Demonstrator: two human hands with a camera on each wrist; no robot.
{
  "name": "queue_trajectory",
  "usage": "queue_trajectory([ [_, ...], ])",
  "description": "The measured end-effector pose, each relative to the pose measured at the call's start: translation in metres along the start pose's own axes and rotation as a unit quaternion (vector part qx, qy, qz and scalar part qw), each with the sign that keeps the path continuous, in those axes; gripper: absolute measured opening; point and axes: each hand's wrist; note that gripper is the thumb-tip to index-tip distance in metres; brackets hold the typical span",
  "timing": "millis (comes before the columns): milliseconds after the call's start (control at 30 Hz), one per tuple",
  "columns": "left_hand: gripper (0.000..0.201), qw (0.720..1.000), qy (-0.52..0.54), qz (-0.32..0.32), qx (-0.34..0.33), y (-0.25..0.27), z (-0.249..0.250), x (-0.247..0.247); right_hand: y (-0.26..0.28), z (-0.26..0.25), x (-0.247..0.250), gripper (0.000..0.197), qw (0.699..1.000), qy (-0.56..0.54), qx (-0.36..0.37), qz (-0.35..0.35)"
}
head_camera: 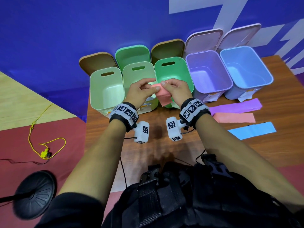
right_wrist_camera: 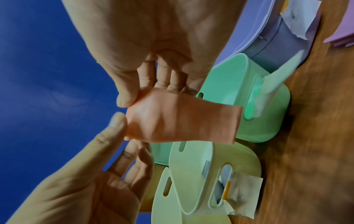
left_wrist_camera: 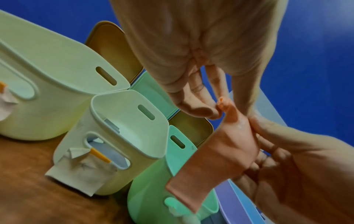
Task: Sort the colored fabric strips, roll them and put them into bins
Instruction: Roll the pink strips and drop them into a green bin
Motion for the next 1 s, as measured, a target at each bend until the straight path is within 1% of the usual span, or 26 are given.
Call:
queue_trajectory([
  [67,0.027,1.000,-0.016,0.000,-0.011,-0.0006,0.0002,-0.0008,-0.0001,0.0001,0.0003,0.014,1.000,0.001,0.000,0.004],
  [133,0.021,1.000,-0.024,0.001,-0.012,-0.0010,0.0009,-0.0009,0.0004,0.0001,0.0002,0.012,1.000,0.000,0.006,0.003],
  [200,0.016,1.000,-0.018,0.002,-0.005,-0.0006,0.0019,-0.0015,0.0009,0.0000,0.0016,0.006,1.000,-0.027,0.012,-0.011],
  [300,0.018,1.000,-0.022,0.011,-0.001,0.0004,0.0027,-0.0014,0.0003,-0.0018,0.0030,0.015,0.999,-0.040,0.013,-0.022],
  [500,0.018,1.000,0.000,0.006,-0.004,-0.0008,0.0017,0.0001,-0.0002,-0.0038,0.0008,0.003,1.000,-0.016,-0.007,-0.010],
  [600,0.008,1.000,-0.010,0.001,-0.015,-0.0004,0.0022,-0.0001,0.0005,-0.0040,0.0006,0.002,1.000,-0.024,-0.005,-0.010],
  [633,0.005,1.000,-0.010,0.001,-0.014,-0.0005,0.0023,0.0002,0.0010,-0.0044,0.0007,0.004,0.999,-0.034,-0.002,-0.015],
  [733,0.013,1.000,-0.022,0.008,-0.005,-0.0009,0.0015,0.0008,0.0001,-0.0038,0.0015,0.013,0.999,-0.038,0.011,-0.029],
  [833,0.017,1.000,-0.018,0.003,0.000,-0.0003,0.0018,0.0008,-0.0004,-0.0060,0.0002,0.009,0.999,-0.030,0.006,-0.017],
  [933,0.022,1.000,0.000,0.006,-0.012,-0.0004,0.0018,0.0008,-0.0015,-0.0071,-0.0006,0.003,0.999,-0.032,0.001,-0.002],
  [1000,0.021,1.000,-0.002,0.011,-0.022,-0.0007,0.0014,0.0009,-0.0022,-0.0068,-0.0010,0.007,1.000,-0.021,0.002,0.003],
])
Point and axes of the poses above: each hand's wrist, its own y-axis away from the middle knuckle, its own x-axis out of the back of the hand, z = x × y, and after that the axes turned 5 degrees about -z, right-handed
